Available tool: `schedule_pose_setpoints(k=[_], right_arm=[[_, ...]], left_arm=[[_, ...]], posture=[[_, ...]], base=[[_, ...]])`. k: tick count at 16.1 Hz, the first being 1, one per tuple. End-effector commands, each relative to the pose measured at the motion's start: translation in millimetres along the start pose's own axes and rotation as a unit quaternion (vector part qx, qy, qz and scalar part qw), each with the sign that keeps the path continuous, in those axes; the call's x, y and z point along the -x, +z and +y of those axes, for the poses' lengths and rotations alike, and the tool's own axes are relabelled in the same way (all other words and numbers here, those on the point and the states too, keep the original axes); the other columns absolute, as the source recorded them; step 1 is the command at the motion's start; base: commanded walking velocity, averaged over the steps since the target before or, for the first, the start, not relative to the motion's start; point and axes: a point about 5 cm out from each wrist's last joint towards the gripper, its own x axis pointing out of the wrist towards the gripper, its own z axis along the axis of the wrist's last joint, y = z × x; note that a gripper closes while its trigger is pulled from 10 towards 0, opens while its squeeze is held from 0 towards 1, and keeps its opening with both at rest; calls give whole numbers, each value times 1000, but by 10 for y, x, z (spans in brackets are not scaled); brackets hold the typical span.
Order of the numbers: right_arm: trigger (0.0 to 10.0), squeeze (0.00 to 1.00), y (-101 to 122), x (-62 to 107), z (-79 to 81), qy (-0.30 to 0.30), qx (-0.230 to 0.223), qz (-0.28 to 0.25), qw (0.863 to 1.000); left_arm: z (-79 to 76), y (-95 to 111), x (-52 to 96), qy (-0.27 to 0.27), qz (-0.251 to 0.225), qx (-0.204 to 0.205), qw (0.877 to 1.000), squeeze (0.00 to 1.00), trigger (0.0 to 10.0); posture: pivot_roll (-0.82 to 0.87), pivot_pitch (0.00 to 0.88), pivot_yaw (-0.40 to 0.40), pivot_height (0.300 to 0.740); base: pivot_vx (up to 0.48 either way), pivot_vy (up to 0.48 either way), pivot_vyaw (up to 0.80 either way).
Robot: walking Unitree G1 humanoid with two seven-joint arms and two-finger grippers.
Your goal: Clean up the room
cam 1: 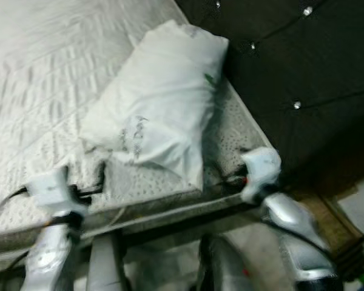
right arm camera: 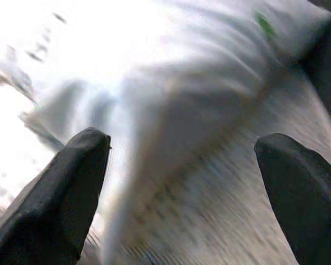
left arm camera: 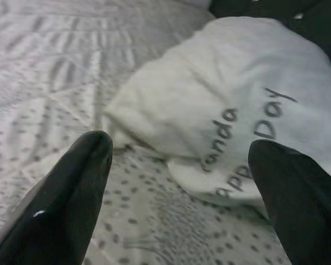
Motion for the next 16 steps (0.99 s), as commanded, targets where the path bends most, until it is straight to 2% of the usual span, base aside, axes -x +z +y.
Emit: schedule_pose_setpoints(k=[1, 5, 9, 13, 16], right_arm=[[10000, 0, -111, 117, -144, -25, 6, 25, 999], [10000, 0, -107, 94, -155, -18, 20, 19, 999], [10000, 0, -106, 42, -143, -18, 21, 18, 999], [10000, 0, -116, -10, -115, -19, 6, 19, 1000], [10000, 0, -167, -105, -65, -17, 4, 47, 999]], left_arm=[[-91, -59, 2, -4, 12, 10, 1000, 0, 10000], [-94, -91, -15, 1, 18, 11, 1000, 0, 10000], [-93, -85, -30, 2, 17, 8, 1000, 0, 10000], [-87, -79, -31, 3, 16, 5, 1000, 0, 10000], [-88, -70, -10, 1, 18, 3, 1000, 0, 10000]], posture=[[5, 183, -82, 525], [11, 168, -85, 525], [23, 159, -88, 525], [34, 157, -90, 525], [43, 172, -86, 525]], base=[[0, 0, 0], [0, 0, 0], [0, 0, 783], [0, 0, 0], [0, 0, 0]])
